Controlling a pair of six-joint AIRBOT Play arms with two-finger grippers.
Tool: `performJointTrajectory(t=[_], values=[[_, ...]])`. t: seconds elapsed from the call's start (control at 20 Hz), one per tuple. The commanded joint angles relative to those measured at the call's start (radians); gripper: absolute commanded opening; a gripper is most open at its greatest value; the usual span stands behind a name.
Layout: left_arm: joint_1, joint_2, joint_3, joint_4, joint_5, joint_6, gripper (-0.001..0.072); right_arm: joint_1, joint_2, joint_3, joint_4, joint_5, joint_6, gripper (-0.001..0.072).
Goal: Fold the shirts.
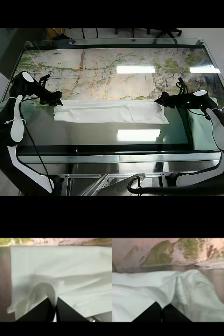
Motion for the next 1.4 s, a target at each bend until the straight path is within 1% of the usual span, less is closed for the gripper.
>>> performJointTrajectory(t=[0.0,0.05,0.15,0.2,0.3,0.45,0.6,0.7,0.8,0.9,1.05,1.1,1.2,1.3,1.35], values=[[-0.011,-0.091,0.079,-0.003,-0.071,-0.003,0.0653,-0.001,-0.006,0.011,-0.094,-0.002,0.015,0.0152],[-0.010,-0.098,0.090,-0.003,-0.097,-0.010,0.0692,-0.007,0.012,0.022,-0.118,0.014,0.015,0.0340],[-0.009,-0.098,0.123,-0.002,-0.140,-0.009,0.0692,-0.029,0.059,0.041,-0.171,0.050,0.015,0.0614],[-0.009,-0.098,0.146,-0.002,-0.151,-0.009,0.0692,-0.039,0.084,0.041,-0.201,0.052,0.016,0.0683],[-0.010,-0.098,0.192,-0.004,-0.175,-0.016,0.0692,-0.061,0.109,0.041,-0.245,0.083,0.031,0.0692],[-0.013,-0.098,0.238,-0.018,-0.217,-0.044,0.0692,-0.080,0.079,0.038,-0.267,0.164,0.078,0.0695],[-0.014,-0.096,0.242,-0.167,-0.230,-0.047,0.0692,-0.074,0.016,0.026,-0.252,0.185,0.095,0.0696],[-0.014,-0.096,0.242,-0.236,-0.230,-0.047,0.0691,-0.072,-0.033,0.026,-0.249,0.204,0.096,0.0696],[-0.014,-0.095,0.242,-0.249,-0.232,-0.047,0.0692,-0.072,-0.068,0.026,-0.208,0.215,0.093,0.0696],[-0.014,-0.095,0.242,-0.259,-0.239,-0.047,0.0691,-0.072,-0.082,0.026,-0.146,0.211,0.064,0.0696],[-0.018,-0.095,0.242,-0.270,-0.238,-0.047,0.0691,-0.071,-0.087,0.026,-0.121,0.205,0.050,0.0695],[-0.027,-0.095,0.242,-0.270,-0.238,-0.047,0.0691,-0.071,-0.094,0.026,-0.121,0.206,0.050,0.0670],[-0.051,-0.093,0.243,-0.270,-0.234,-0.046,0.0691,-0.068,-0.112,0.026,-0.118,0.208,0.048,0.0325],[-0.088,-0.091,0.243,-0.270,-0.224,-0.046,0.0690,-0.061,-0.124,0.026,-0.084,0.220,0.013,0.0070],[-0.107,-0.091,0.242,-0.270,-0.216,-0.046,0.0690,-0.056,-0.122,0.027,-0.063,0.224,-0.001,0.0023]])
